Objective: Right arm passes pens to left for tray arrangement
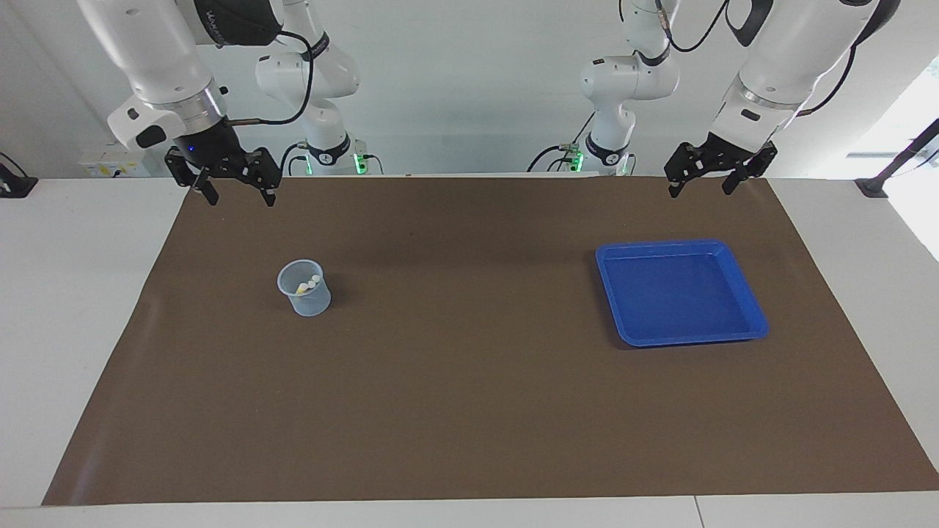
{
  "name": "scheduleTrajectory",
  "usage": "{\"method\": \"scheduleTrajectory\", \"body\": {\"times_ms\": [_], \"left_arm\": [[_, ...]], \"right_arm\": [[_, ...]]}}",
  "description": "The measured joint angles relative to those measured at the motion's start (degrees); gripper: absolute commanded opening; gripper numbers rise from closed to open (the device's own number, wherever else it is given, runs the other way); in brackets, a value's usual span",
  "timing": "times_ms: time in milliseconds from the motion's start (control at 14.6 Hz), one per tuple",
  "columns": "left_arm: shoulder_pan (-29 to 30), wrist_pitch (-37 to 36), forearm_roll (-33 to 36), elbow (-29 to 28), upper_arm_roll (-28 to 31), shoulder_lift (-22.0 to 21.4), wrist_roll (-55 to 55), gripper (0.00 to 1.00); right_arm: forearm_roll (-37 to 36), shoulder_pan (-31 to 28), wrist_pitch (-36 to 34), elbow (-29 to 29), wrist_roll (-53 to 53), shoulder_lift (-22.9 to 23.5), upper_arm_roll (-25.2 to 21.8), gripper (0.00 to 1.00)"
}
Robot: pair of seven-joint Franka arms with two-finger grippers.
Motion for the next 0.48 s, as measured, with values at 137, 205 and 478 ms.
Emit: {"method": "scheduleTrajectory", "body": {"times_ms": [137,205,478], "left_arm": [[0.0,0.0,0.0,0.0,0.0,0.0,0.0,1.00],[0.0,0.0,0.0,0.0,0.0,0.0,0.0,1.00],[0.0,0.0,0.0,0.0,0.0,0.0,0.0,1.00]], "right_arm": [[0.0,0.0,0.0,-0.1,0.0,0.0,0.0,1.00],[0.0,0.0,0.0,-0.2,0.0,0.0,0.0,1.00],[0.0,0.0,0.0,-0.5,0.0,-0.2,0.0,1.00]]}}
